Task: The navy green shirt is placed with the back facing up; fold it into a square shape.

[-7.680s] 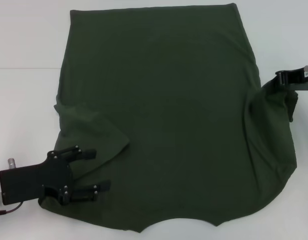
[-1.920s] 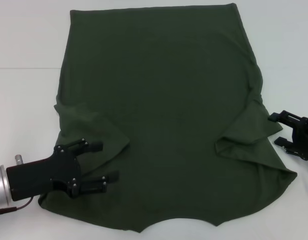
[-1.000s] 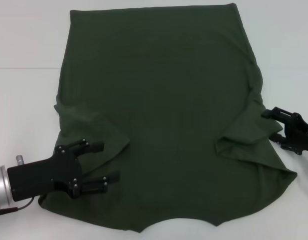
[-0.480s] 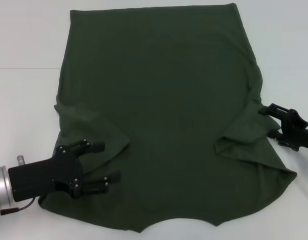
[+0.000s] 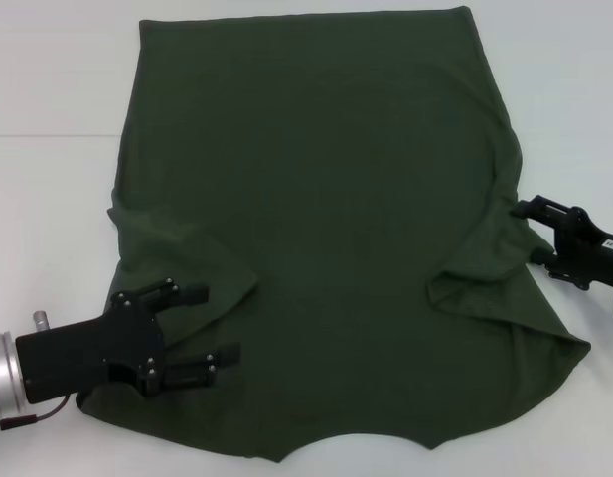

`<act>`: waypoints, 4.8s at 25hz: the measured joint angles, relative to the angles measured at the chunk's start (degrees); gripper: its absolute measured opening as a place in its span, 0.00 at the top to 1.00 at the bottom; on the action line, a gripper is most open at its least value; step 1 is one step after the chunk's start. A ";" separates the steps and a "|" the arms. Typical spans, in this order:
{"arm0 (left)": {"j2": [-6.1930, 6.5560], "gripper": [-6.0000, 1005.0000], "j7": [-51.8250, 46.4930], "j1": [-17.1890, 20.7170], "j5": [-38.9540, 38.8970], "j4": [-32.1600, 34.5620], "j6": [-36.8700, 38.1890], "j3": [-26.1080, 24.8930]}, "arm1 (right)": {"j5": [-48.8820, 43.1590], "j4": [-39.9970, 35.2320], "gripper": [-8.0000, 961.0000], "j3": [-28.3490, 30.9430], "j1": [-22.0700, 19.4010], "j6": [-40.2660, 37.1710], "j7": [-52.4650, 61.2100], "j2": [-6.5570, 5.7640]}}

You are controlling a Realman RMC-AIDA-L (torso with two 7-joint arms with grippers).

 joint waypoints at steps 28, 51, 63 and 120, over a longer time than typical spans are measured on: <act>-0.25 0.12 0.00 0.60 -0.77 0.06 0.38 0.00 | 9.31 -0.43 0.31 -0.13 7.42 -4.49 -14.09 1.80; -0.50 0.12 0.38 0.08 -1.63 -0.06 -0.38 0.00 | 9.68 3.53 0.34 -1.63 -6.01 -12.56 -6.57 1.51; -0.61 0.12 0.62 0.07 -2.04 0.06 -0.42 0.00 | 9.66 3.25 0.35 -3.01 -6.33 -11.20 -3.71 0.11; -0.51 0.12 0.27 0.60 -2.91 0.15 -0.36 -0.11 | 9.83 0.81 0.53 -10.54 5.81 2.97 -6.21 1.42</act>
